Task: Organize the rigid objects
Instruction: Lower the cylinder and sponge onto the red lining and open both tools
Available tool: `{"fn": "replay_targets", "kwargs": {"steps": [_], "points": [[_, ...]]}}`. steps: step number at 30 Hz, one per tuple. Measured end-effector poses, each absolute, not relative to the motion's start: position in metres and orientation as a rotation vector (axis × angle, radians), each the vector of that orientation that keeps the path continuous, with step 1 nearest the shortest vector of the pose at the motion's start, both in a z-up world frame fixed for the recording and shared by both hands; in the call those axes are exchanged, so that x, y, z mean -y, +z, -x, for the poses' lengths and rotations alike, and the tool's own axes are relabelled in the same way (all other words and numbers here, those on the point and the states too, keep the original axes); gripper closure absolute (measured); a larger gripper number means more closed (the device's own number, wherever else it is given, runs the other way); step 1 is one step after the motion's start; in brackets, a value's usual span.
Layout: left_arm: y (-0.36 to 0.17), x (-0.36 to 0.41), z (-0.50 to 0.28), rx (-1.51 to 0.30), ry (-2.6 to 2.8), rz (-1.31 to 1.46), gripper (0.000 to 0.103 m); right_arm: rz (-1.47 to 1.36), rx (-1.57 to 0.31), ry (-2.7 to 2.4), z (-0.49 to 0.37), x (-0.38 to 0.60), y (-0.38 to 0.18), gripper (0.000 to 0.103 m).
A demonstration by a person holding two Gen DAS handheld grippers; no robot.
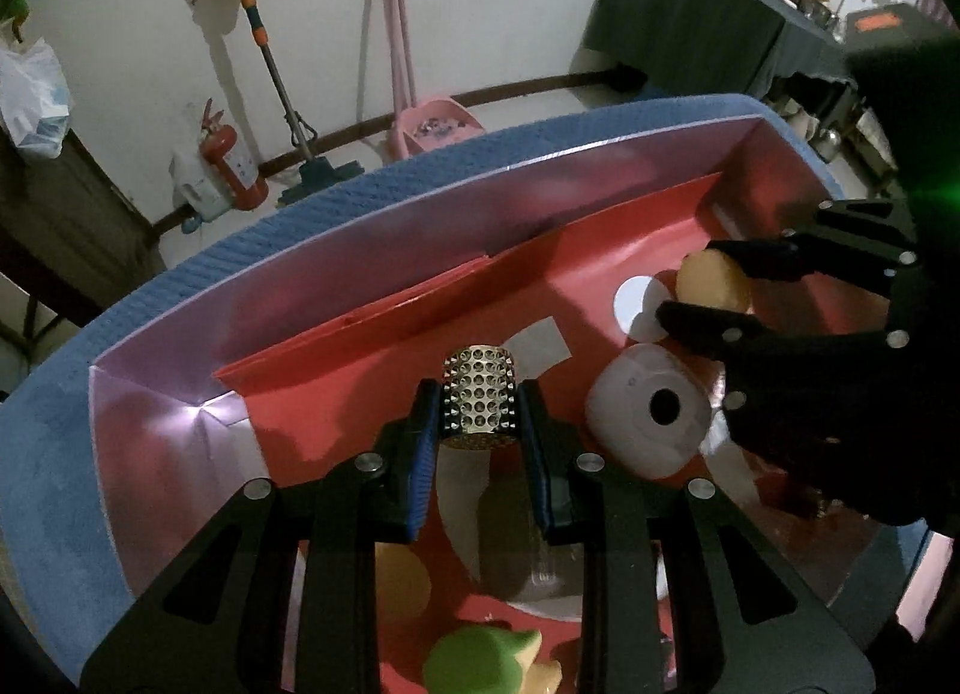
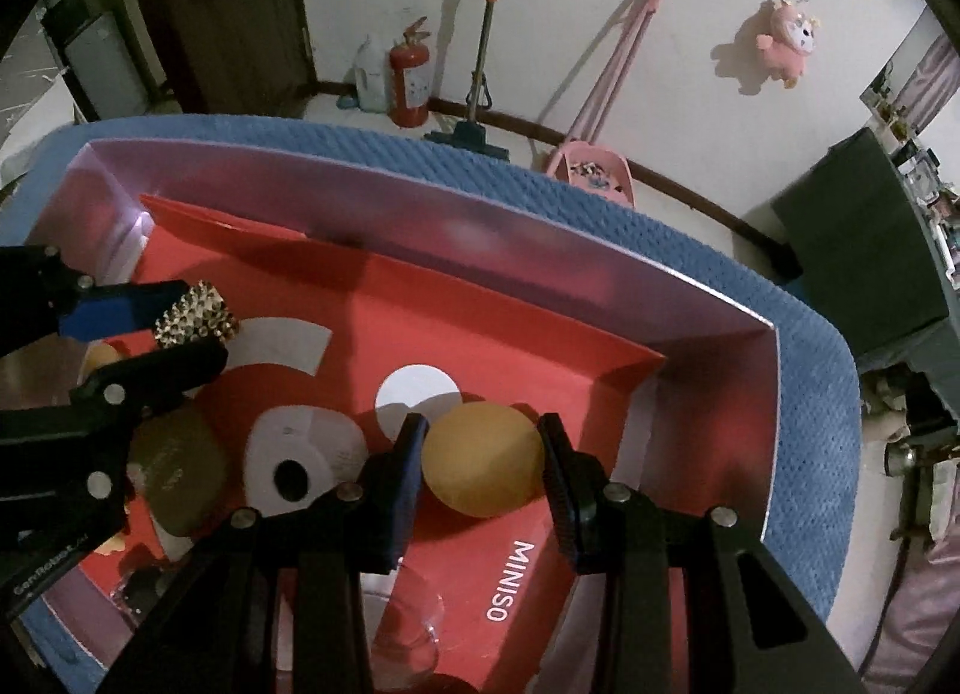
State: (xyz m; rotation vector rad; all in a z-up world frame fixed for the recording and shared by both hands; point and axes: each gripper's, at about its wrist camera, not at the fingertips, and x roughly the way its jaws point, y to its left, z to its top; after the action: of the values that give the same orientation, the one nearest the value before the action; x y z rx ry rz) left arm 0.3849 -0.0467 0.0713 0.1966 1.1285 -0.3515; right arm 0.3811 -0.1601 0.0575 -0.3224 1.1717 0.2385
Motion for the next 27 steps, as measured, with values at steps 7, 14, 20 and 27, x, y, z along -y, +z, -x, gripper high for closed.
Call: {"fn": "replay_targets", "kwargs": {"steps": [7,14,20,27], "points": [[0.065,0.050,-0.389,-1.138,-0.348,-0.199,0.079,0.312,-1.179,0.239,-0.383,0.164,0.060,0.063],[0.066,0.051,-0.386,-1.139,-0.348,-0.201,0.079,0.308,-1.180,0.243,-0.385,0.162,0.060,0.063],[0.067,0.050,-0.383,-1.136,-0.353,-0.192,0.079,0.310,-1.182,0.245,-0.388,0.163,0.060,0.061],[0.072,0.046,-0.379,-1.115,-0.356,-0.170,0.078,0.315,-1.173,0.241,-0.386,0.162,0.064,0.054]]}}
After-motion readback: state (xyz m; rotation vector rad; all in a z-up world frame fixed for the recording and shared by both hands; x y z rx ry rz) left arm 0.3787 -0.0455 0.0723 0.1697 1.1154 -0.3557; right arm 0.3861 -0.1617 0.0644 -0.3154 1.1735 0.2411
